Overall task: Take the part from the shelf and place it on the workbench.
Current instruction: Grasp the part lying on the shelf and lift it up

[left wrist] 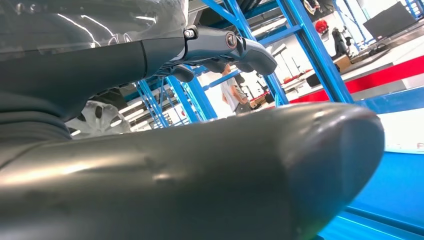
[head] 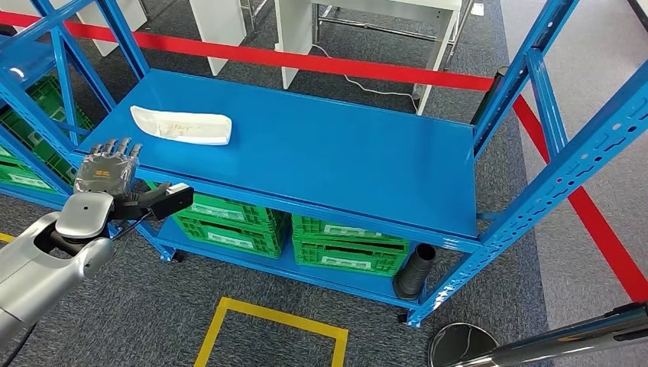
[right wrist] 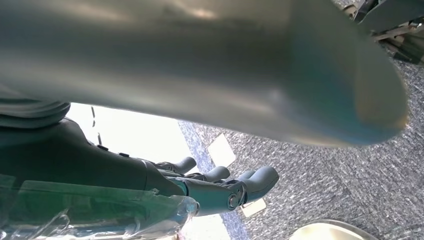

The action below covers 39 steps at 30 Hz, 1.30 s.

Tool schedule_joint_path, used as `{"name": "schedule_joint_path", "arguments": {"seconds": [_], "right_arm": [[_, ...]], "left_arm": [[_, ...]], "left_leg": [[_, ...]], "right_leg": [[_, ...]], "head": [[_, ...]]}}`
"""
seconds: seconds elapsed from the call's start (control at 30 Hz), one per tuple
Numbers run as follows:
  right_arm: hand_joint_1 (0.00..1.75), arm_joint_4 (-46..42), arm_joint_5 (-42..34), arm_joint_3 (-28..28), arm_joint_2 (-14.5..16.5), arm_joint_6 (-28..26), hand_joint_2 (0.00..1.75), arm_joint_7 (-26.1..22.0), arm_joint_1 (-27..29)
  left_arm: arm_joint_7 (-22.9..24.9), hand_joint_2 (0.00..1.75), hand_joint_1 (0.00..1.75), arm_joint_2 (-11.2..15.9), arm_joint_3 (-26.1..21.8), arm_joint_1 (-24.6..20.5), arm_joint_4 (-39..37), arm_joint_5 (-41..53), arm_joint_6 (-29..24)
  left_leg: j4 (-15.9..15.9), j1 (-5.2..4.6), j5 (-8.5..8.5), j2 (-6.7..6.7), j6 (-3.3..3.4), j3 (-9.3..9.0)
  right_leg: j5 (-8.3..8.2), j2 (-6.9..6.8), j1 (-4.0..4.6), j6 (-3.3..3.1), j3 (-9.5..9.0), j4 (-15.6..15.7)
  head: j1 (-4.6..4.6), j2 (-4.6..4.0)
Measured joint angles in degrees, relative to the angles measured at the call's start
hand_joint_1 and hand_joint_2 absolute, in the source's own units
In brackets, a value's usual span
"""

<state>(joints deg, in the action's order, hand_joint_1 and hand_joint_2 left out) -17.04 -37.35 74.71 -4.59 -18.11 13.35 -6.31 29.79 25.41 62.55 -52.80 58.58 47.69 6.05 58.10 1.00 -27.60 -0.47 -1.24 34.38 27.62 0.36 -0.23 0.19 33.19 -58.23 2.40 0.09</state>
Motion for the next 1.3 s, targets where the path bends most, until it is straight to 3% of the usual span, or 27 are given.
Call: {"name": "schedule_joint_path", "arguments": {"seconds": [0.37,0.53,0.6,0.67,0.7,0.73,0.77,0.83,0.87,0.93,1.07,1.13,1.2,1.23,1.27,1.3], "right_arm": [[0.00,0.1,0.0,0.0,0.0,0.1,0.00,-0.1,0.0],[0.00,0.1,0.0,0.0,0.1,0.2,0.00,-0.1,0.0],[0.00,0.1,0.0,0.0,0.0,0.2,0.00,-0.1,-0.1],[0.00,0.1,0.0,0.0,0.0,0.2,0.00,-0.1,0.0],[0.00,0.1,0.0,0.0,0.0,0.3,0.00,-0.1,0.0],[0.00,0.1,0.0,0.0,0.0,0.3,0.00,-0.1,0.1],[0.00,0.1,0.0,0.0,0.0,0.3,0.00,-0.1,0.1],[0.00,0.2,0.0,0.0,0.0,0.3,0.00,-0.1,0.0],[0.00,0.2,0.0,0.0,0.0,0.3,0.00,-0.1,0.0],[0.00,0.2,0.0,0.0,0.1,0.4,0.00,-0.1,0.1],[0.00,0.3,0.0,0.0,0.0,0.4,0.00,-0.1,0.1],[0.00,0.3,0.0,0.0,0.0,0.4,0.00,-0.1,0.0],[0.00,0.3,0.0,0.0,0.0,0.4,0.00,-0.1,0.0],[0.00,0.3,0.0,0.0,0.0,0.4,0.00,-0.1,0.0],[0.00,0.3,0.0,0.0,0.0,0.4,0.00,0.0,0.1],[0.00,0.3,0.0,0.0,0.0,0.4,0.00,0.0,0.1]], "left_arm": [[0.0,0.00,0.00,0.0,0.0,0.0,0.0,0.0,0.0],[0.0,0.00,0.00,0.2,-0.1,-0.2,0.0,0.0,0.0],[-0.1,0.00,0.00,0.2,-0.2,-0.3,0.0,-0.1,0.0],[-0.1,0.00,0.00,0.2,-0.2,-0.3,0.0,-0.1,0.0],[-0.2,0.00,0.00,0.2,-0.1,-0.2,0.0,-0.1,0.0],[-0.2,0.00,0.00,0.2,-0.1,0.0,0.0,-0.1,0.0],[-0.2,0.00,0.00,0.2,-0.1,0.1,0.0,-0.1,0.0],[-0.2,0.00,0.00,0.2,-0.1,0.1,0.0,-0.1,0.0],[-0.2,0.00,0.00,0.2,-0.1,0.1,0.0,-0.1,0.1],[-0.2,0.00,0.00,0.2,-0.1,0.1,0.0,-0.2,0.1],[-0.4,0.00,0.00,0.3,-0.2,0.1,0.0,-0.2,0.2],[-0.4,0.00,0.00,0.3,-0.2,0.0,0.0,-0.2,0.2],[-0.4,0.00,0.00,0.3,-0.1,0.2,-0.1,-0.2,0.3],[-0.4,0.00,0.00,0.3,-0.1,0.4,-0.1,-0.2,0.3],[-0.4,0.00,0.00,0.3,-0.1,0.5,-0.1,-0.2,0.3],[-0.4,0.00,0.00,0.3,-0.1,0.6,-0.1,-0.2,0.3]], "left_leg": [[0.1,-0.07,-0.05,0.00,0.06,0.02],[-0.6,-0.05,0.10,0.08,0.91,-0.48],[-1.5,0.29,0.44,0.23,1.23,-1.07],[-1.6,0.32,0.37,0.28,1.28,-1.22],[-1.6,0.37,0.26,0.26,1.20,-1.25],[-1.5,0.47,0.08,0.22,1.02,-1.34],[-1.3,0.65,-0.18,0.16,0.73,-1.47],[-0.7,1.14,-1.02,0.06,-0.15,-1.85],[-0.3,1.24,-1.48,0.03,-0.67,-1.94],[0.1,1.20,-2.01,-0.01,-1.52,-2.05],[0.8,1.36,-3.04,0.12,-2.59,-2.19],[6.2,1.24,-5.49,0.25,-2.71,0.33],[13.7,1.02,-7.85,0.26,-2.58,4.65],[15.8,0.92,-7.84,0.25,-2.42,6.18],[15.7,0.80,-6.64,0.25,-2.16,6.68],[13.4,0.64,-4.36,0.25,-1.79,6.11]], "right_leg": [[-0.03,0.00,-0.05,0.05,-0.01,0.1],[0.27,-0.01,-0.34,0.58,-0.03,-0.1],[2.37,-0.03,-0.37,0.77,1.71,-3.9],[5.41,-0.03,-0.56,0.97,5.65,-11.3],[6.16,-0.03,-0.70,1.12,7.52,-14.3],[5.82,-0.04,-0.83,1.30,8.58,-15.6],[4.35,-0.05,-0.96,1.47,8.59,-14.7],[-0.02,-0.09,-1.23,1.87,6.10,-8.2],[-1.34,-0.04,-1.24,1.89,4.73,-4.9],[-1.56,0.06,-1.13,1.29,3.49,-2.2],[-0.92,0.10,-1.03,-0.77,2.94,-2.1],[-0.62,0.07,-0.99,-1.45,2.39,-2.0],[-0.24,0.06,-0.77,-1.86,1.97,-2.0],[-0.02,0.08,-0.63,-1.96,1.71,-2.0],[0.22,0.12,-0.51,-2.01,1.38,-2.0],[0.52,0.19,-0.39,-1.98,0.93,-2.0]], "head": [[0.00,0.00],[-0.02,0.00],[0.20,0.00],[0.40,0.00],[0.44,0.00],[0.45,0.00],[0.48,0.00],[0.53,0.00],[0.63,0.00],[0.72,0.00],[0.55,0.00],[0.39,0.00],[0.32,0.00],[0.31,0.00],[0.30,0.00],[0.28,0.00]]}}
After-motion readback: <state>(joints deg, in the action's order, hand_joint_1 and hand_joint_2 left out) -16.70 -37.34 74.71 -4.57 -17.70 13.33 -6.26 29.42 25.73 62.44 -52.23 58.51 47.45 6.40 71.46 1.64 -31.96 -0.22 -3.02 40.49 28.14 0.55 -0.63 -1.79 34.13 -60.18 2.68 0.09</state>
